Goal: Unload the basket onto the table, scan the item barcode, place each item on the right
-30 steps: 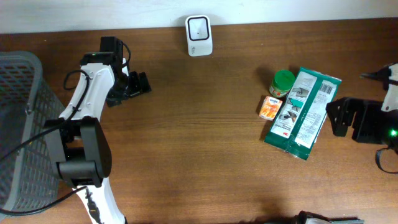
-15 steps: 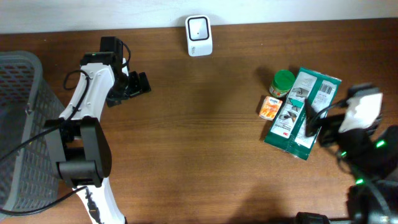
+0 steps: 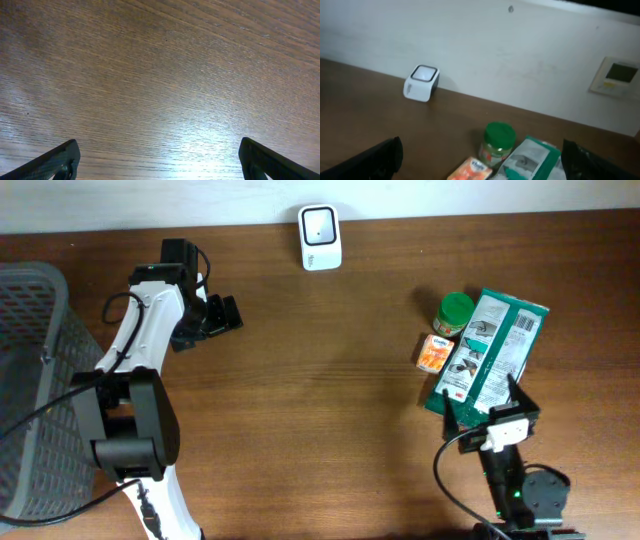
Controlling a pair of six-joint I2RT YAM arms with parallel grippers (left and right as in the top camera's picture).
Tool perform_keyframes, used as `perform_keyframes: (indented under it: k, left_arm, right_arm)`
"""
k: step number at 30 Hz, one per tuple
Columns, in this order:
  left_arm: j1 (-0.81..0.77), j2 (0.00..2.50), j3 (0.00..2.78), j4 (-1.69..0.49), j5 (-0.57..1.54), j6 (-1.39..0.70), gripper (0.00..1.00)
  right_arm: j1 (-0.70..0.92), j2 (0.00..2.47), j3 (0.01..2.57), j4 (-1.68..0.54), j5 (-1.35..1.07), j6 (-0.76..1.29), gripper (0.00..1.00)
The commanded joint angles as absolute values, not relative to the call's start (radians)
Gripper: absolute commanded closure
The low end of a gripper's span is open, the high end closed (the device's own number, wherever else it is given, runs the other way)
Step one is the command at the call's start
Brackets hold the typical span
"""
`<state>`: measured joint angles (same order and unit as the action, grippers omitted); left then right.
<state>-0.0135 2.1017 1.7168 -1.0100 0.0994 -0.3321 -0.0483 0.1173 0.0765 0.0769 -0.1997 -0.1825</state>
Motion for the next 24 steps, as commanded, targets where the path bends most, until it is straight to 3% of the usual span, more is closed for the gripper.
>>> perform_keyframes:
  k: [1, 8, 24]
  left_arm:
    - [-0.010, 2.086, 1.729, -1.011, 0.096, -0.327, 0.01]
    - [-0.010, 2.086, 1.729, -1.011, 0.096, -0.327, 0.01]
    - [-0.010, 2.086, 1.729, -1.011, 0.096, -0.327, 0.01]
  right_arm:
    - [-0.031, 0.054, 0.011, 0.086, -0.187, -0.175, 0.02]
    - [-0.031, 0.003, 0.006, -0.064, -0.190, -0.176, 0.02]
    - [-0.031, 0.003, 0.006, -0.064, -0.190, -0.176, 0.02]
